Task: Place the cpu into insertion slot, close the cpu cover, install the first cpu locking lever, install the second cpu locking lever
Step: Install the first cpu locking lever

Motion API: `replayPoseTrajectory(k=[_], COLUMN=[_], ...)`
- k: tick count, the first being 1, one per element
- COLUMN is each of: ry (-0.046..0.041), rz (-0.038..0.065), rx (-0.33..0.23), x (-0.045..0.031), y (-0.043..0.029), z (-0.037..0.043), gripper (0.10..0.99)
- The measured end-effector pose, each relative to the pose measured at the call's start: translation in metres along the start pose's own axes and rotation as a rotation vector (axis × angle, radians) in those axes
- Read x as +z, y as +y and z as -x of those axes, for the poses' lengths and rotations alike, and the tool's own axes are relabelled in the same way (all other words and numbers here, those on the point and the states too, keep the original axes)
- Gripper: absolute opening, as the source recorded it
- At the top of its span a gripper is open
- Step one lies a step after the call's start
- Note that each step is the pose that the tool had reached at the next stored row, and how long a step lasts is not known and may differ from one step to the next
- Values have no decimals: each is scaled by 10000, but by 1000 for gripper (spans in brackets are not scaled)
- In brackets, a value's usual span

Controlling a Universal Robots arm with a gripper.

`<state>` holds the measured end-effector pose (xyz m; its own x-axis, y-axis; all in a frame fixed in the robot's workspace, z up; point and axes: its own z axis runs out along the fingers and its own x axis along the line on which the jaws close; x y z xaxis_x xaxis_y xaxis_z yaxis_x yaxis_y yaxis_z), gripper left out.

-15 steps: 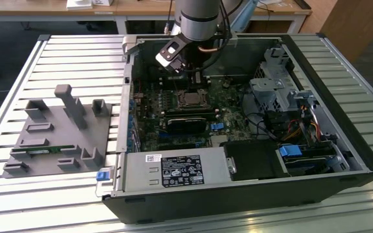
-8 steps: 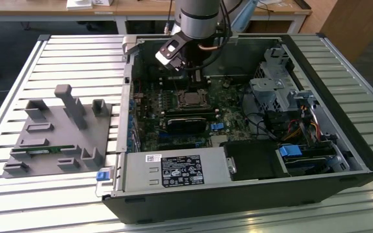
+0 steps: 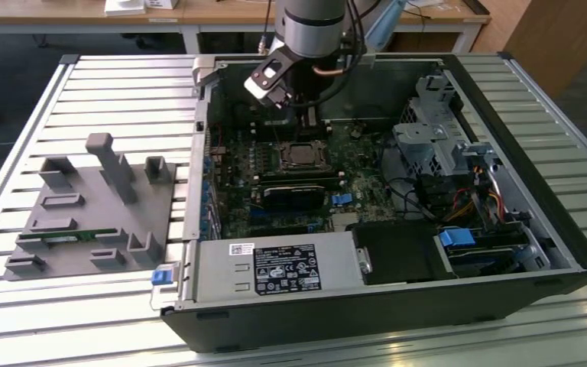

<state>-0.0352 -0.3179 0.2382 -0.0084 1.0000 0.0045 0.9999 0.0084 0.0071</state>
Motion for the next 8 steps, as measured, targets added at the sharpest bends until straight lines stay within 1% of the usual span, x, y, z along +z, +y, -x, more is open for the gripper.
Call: replayPoseTrajectory(k=[8], ry=[-10], rz=[0], rx=[0], x=[-61], y=[0], z=[0], gripper=[106])
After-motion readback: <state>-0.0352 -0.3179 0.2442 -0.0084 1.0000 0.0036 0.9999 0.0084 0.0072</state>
